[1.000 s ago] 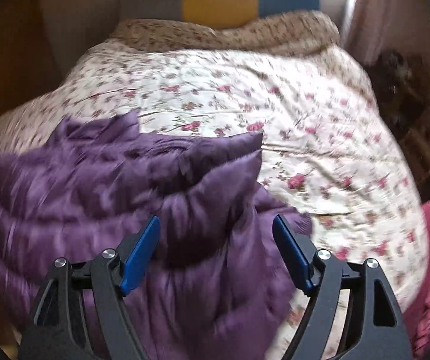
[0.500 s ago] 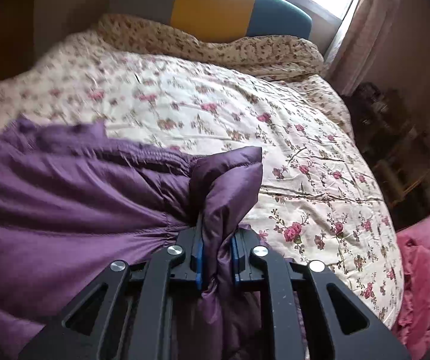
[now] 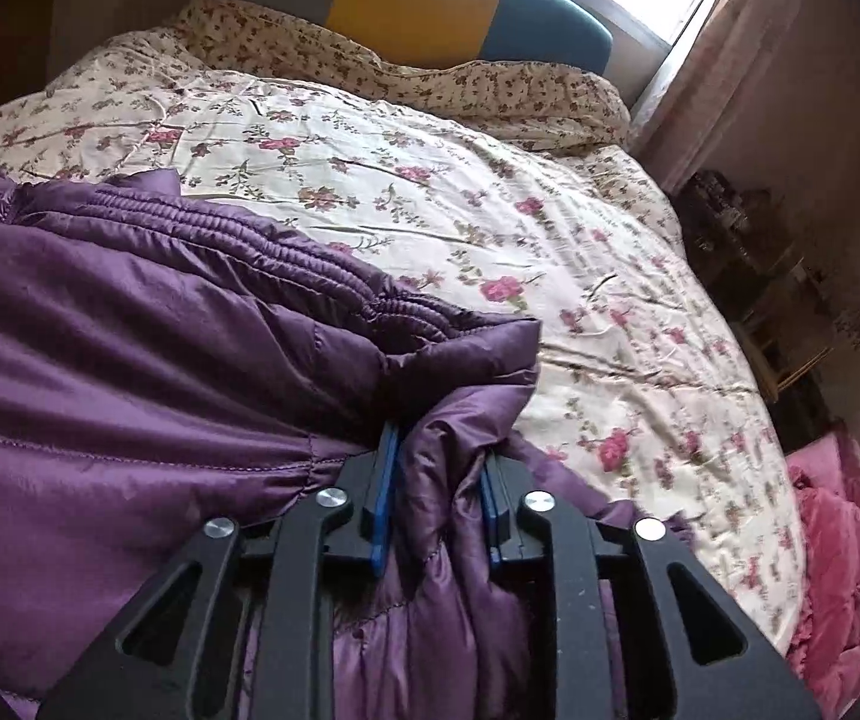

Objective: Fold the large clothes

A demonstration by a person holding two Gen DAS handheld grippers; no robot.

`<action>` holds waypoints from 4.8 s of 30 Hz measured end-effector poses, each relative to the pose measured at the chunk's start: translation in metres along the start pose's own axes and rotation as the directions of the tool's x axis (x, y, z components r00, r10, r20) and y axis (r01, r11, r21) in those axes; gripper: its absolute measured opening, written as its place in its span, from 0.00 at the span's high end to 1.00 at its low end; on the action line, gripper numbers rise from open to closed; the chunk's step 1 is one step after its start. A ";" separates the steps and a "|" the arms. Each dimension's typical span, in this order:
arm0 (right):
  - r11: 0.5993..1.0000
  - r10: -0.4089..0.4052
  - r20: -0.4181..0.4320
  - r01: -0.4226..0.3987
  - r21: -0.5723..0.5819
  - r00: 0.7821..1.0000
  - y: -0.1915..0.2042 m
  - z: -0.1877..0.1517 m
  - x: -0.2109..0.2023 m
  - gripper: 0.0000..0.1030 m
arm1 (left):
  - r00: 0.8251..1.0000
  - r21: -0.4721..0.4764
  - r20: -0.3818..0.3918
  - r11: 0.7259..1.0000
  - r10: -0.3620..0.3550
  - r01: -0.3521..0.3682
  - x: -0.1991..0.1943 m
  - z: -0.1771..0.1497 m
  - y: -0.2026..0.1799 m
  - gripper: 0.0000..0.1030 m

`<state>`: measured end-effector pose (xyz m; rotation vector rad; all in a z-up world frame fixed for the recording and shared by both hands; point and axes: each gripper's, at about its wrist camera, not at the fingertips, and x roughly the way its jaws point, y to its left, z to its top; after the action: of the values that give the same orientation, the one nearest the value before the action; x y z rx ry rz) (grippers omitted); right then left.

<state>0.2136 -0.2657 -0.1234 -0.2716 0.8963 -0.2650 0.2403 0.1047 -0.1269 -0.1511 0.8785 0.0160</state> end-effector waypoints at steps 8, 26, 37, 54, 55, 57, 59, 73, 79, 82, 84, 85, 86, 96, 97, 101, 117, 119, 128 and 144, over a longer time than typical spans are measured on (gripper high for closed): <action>1.000 -0.002 0.108 0.000 0.021 0.994 0.002 0.005 -0.059 0.49 | 0.989 -0.063 0.134 0.996 -0.060 0.069 -0.070 -0.003 0.000 0.31; 0.990 0.129 0.135 -0.120 -0.075 0.982 0.107 -0.011 -0.061 0.49 | 0.993 -0.013 0.075 0.995 -0.095 0.096 -0.028 -0.041 -0.009 0.26; 0.990 0.127 0.135 -0.118 -0.073 0.983 0.108 -0.012 -0.056 0.49 | 0.991 0.003 0.122 0.999 -0.050 0.050 -0.072 -0.042 -0.013 0.23; 0.990 0.131 0.140 -0.122 -0.070 0.981 0.104 -0.013 -0.059 0.48 | 0.988 0.017 0.150 0.999 -0.036 0.034 -0.121 -0.062 0.017 0.21; 0.990 0.131 0.141 -0.122 -0.070 0.981 0.104 -0.013 -0.059 0.48 | 0.989 0.014 0.141 0.999 -0.042 0.040 -0.119 -0.062 0.019 0.21; 0.990 0.132 0.141 -0.123 -0.069 0.981 0.103 -0.013 -0.059 0.48 | 0.991 -0.002 0.124 0.998 -0.054 0.055 -0.114 -0.065 0.025 0.21; 0.990 0.131 0.141 -0.123 -0.069 0.981 0.104 -0.013 -0.059 0.48 | 0.990 -0.035 0.095 0.994 -0.103 0.107 -0.107 -0.067 0.033 0.21; 0.990 0.133 0.142 -0.125 -0.068 0.981 0.103 -0.014 -0.060 0.48 | 0.846 -0.398 0.059 0.764 -0.531 0.508 -0.053 -0.082 0.092 0.23; 0.990 0.131 0.141 -0.123 -0.069 0.981 0.104 -0.014 -0.060 0.48 | 0.791 -0.409 0.042 0.712 -0.610 0.570 -0.047 -0.084 0.087 0.49; 0.990 0.130 0.134 -0.121 -0.073 0.982 0.106 -0.012 -0.060 0.48 | 0.768 -0.370 0.013 0.711 -0.640 0.598 -0.047 -0.083 0.071 0.70; 0.990 0.132 0.128 -0.123 -0.076 0.983 0.106 -0.011 -0.060 0.48 | 0.765 -0.355 0.022 0.710 -0.643 0.608 -0.053 -0.081 0.066 0.79; 0.989 0.136 0.123 -0.127 -0.077 0.983 0.105 -0.009 -0.062 0.46 | 0.772 -0.341 0.026 0.720 -0.635 0.604 -0.056 -0.079 0.063 0.82; 0.989 0.138 0.120 -0.129 -0.075 0.983 0.103 -0.009 -0.063 0.44 | 0.777 -0.330 0.034 0.727 -0.629 0.603 -0.061 -0.075 0.062 0.83; 0.975 0.217 0.171 -0.207 -0.076 0.961 0.073 -0.027 -0.115 0.58 | 0.802 -0.288 0.035 0.763 -0.596 0.579 -0.082 -0.058 0.055 0.83; 0.972 0.233 0.167 -0.222 -0.082 0.958 0.069 -0.031 -0.120 0.62 | 0.805 -0.284 0.037 0.766 -0.593 0.577 -0.084 -0.056 0.054 0.83; 0.957 0.287 0.130 -0.277 -0.088 0.949 0.058 -0.050 -0.134 0.72 | 0.804 -0.256 0.048 0.771 -0.592 0.583 -0.099 -0.049 0.047 0.83; 0.950 0.210 0.057 -0.191 -0.246 0.976 0.079 -0.099 -0.116 0.74 | 0.756 -0.095 0.042 0.750 -0.653 0.654 -0.162 -0.017 -0.043 0.83; 0.950 0.209 0.068 -0.186 -0.250 0.976 0.080 -0.103 -0.113 0.74 | 0.742 -0.068 0.023 0.740 -0.670 0.670 -0.163 -0.010 -0.065 0.83; 0.938 0.288 0.074 -0.265 -0.224 0.955 0.045 -0.105 -0.137 0.53 | 0.718 0.013 -0.081 0.719 -0.692 0.695 -0.146 0.008 -0.149 0.83; 0.993 0.077 -0.032 -0.073 0.094 0.997 -0.101 -0.136 -0.132 0.46 | 0.732 0.043 -0.222 0.743 -0.645 0.668 -0.086 -0.022 -0.265 0.71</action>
<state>0.0158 -0.3320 -0.0739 -0.1471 0.9245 -0.2416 0.1886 -0.1560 -0.0416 -0.3525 0.9773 -0.7372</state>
